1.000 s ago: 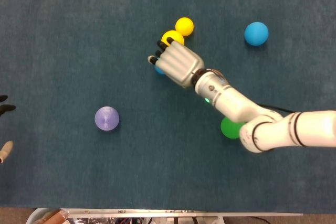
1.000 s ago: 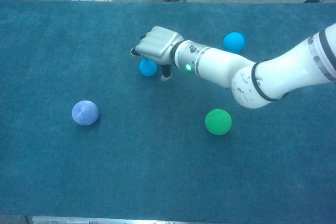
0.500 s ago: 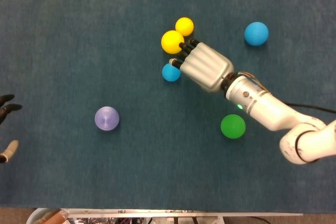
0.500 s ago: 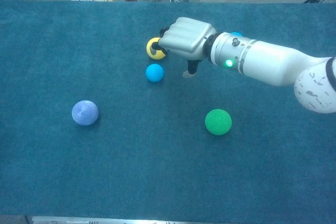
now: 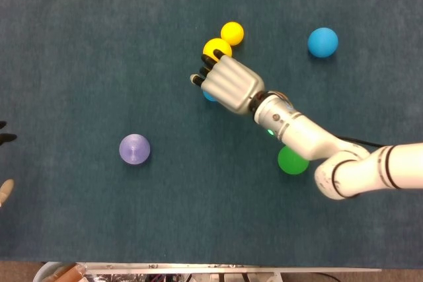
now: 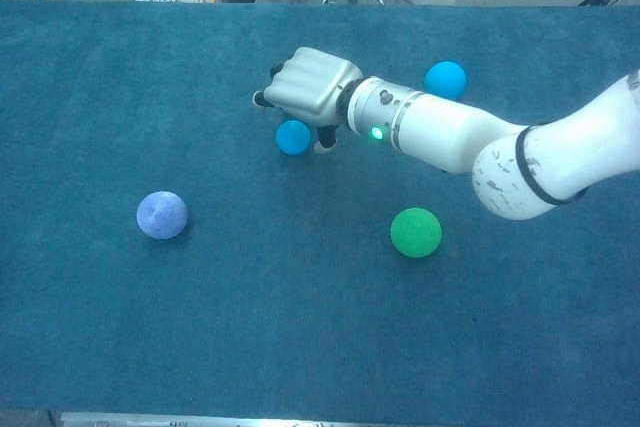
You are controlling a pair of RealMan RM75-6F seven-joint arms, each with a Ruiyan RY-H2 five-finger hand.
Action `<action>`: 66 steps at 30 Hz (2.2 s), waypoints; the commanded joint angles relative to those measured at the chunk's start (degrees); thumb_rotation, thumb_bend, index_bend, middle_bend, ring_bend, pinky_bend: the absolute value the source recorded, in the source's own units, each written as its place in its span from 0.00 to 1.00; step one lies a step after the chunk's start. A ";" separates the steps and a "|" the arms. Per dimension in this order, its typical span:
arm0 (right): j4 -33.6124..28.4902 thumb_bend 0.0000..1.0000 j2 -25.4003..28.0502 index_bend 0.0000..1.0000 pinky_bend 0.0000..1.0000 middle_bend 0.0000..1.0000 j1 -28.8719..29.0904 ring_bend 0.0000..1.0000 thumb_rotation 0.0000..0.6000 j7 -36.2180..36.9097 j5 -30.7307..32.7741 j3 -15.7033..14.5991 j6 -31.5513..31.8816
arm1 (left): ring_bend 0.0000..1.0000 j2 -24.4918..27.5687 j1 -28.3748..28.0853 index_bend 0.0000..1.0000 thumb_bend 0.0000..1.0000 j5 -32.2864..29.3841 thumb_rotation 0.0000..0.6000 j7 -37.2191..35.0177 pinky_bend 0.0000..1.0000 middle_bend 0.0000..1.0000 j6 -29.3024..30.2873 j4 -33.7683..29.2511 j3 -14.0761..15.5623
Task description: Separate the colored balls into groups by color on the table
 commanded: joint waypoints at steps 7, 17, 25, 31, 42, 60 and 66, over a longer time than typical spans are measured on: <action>6.52 0.14 -4.68 0.22 0.23 0.36 1.42 0.15 1.00 -1.99 2.64 0.59 -1.98 | 0.14 0.19 0.28 0.19 0.32 -0.15 1.00 -0.28 0.19 0.12 0.07 0.12 0.10; 9.37 0.14 -6.89 0.28 0.23 0.39 1.00 0.15 1.00 -2.12 1.98 0.22 -2.02 | 0.14 0.07 0.24 0.19 0.32 -0.05 1.00 -1.08 0.18 0.12 -0.03 0.61 0.06; 9.79 0.14 -6.85 0.40 0.23 0.51 -0.27 0.20 1.00 -0.21 -1.18 0.08 -1.76 | 0.14 -0.12 0.20 0.19 0.32 0.17 1.00 -1.61 0.18 0.11 -0.06 1.08 0.07; 6.52 0.14 -4.26 0.42 0.23 0.52 -1.86 0.21 1.00 2.46 -5.22 -0.17 -0.89 | 0.14 -0.19 0.22 0.19 0.32 0.09 1.00 -1.97 0.18 0.11 0.02 1.37 -0.01; 1.30 0.14 1.48 0.43 0.23 0.51 -5.79 0.22 1.00 6.82 -11.68 -1.88 0.91 | 0.14 -0.30 -0.30 0.19 0.32 0.47 1.00 -2.36 0.18 0.11 -0.47 1.64 -0.10; 4.38 0.10 -3.08 0.21 0.21 0.34 -4.33 0.14 1.00 1.63 -8.00 -0.29 -2.14 | 0.13 0.03 0.02 0.19 0.32 0.11 1.00 -2.38 0.18 0.11 -0.49 1.40 0.17; 7.19 0.10 -5.45 0.25 0.21 0.37 -4.50 0.14 1.00 0.54 -7.50 -0.37 -1.99 | 0.13 -0.02 0.22 0.19 0.32 0.11 1.00 -2.75 0.18 0.11 -0.25 1.65 0.25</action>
